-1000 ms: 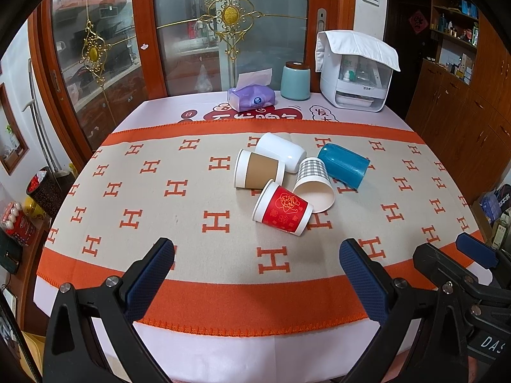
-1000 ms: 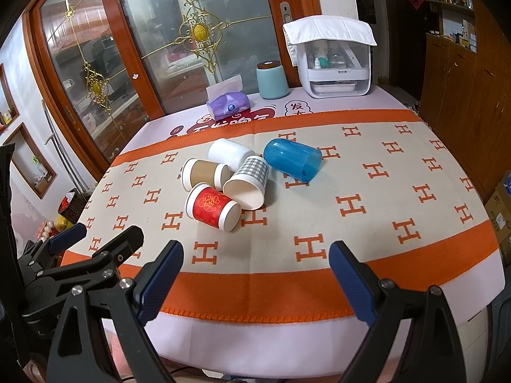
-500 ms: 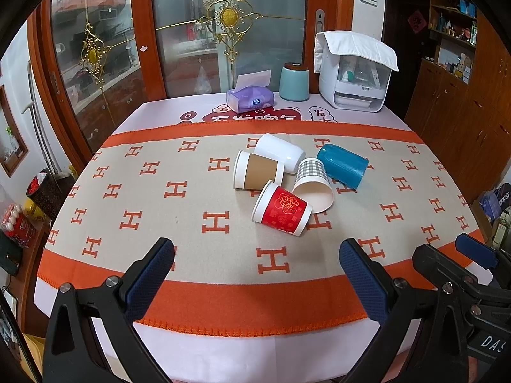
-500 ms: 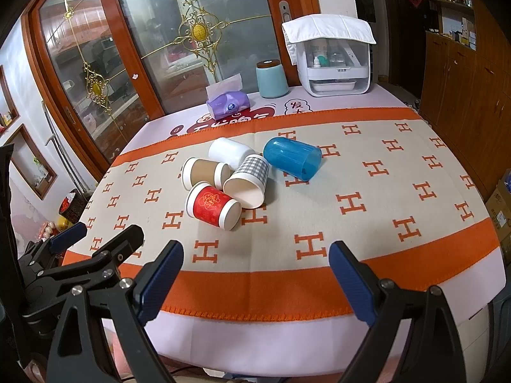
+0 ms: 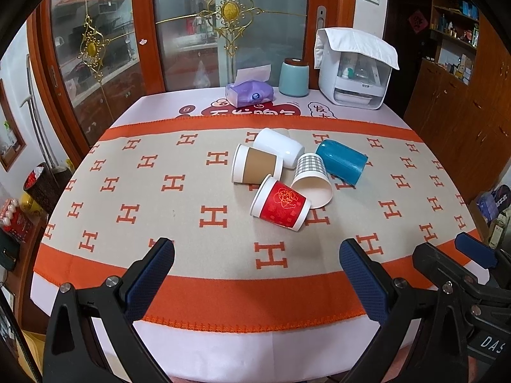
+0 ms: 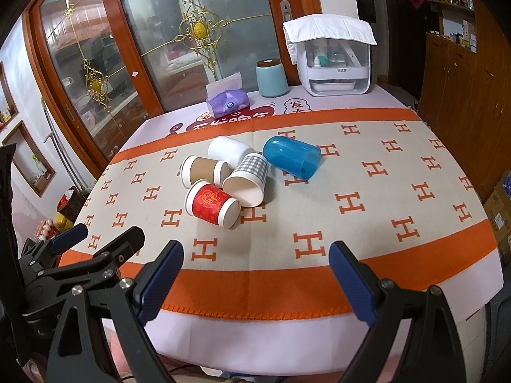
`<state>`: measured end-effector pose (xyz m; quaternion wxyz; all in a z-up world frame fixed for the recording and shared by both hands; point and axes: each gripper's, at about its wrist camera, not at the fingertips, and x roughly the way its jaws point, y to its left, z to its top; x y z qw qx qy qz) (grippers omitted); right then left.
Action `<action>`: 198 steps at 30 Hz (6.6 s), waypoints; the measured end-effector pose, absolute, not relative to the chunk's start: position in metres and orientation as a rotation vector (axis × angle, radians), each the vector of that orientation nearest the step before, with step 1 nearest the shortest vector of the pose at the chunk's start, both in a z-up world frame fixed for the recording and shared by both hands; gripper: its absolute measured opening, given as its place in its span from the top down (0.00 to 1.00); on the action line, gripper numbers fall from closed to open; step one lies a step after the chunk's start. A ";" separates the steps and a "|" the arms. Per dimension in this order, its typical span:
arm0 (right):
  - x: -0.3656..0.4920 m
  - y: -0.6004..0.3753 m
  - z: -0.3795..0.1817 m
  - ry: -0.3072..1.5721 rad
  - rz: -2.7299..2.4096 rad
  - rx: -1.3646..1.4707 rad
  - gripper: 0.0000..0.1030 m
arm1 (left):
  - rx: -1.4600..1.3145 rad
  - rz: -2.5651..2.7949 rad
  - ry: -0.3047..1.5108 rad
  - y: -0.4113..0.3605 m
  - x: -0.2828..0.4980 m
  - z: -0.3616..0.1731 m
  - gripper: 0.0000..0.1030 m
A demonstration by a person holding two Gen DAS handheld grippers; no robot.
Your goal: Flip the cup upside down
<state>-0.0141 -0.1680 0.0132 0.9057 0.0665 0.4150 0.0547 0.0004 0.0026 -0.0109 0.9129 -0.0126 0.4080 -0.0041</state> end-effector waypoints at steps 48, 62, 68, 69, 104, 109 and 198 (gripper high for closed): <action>0.093 -0.182 -0.086 1.180 0.148 0.248 0.11 | 0.904 -0.397 0.785 -0.058 0.130 -0.092 0.01; 0.088 -0.190 -0.106 1.218 0.148 0.278 0.11 | 1.298 -0.573 0.863 -0.094 0.136 -0.157 0.01; 0.082 -0.195 -0.113 1.226 0.139 0.286 0.11 | 1.384 -0.606 0.877 -0.103 0.131 -0.177 0.18; 0.081 -0.196 -0.113 1.226 0.138 0.291 0.11 | 1.389 -0.605 0.888 -0.104 0.131 -0.179 0.25; 0.052 -0.238 -0.127 1.243 0.103 0.461 0.11 | -0.275 -0.135 1.827 -0.023 0.142 -0.167 0.33; 0.053 -0.234 -0.129 1.250 0.113 0.458 0.11 | -0.498 -0.122 1.817 -0.012 0.139 -0.172 0.33; 0.024 -0.096 -0.109 0.739 0.405 -0.203 0.42 | -0.149 -0.108 0.930 0.069 0.052 -0.098 0.04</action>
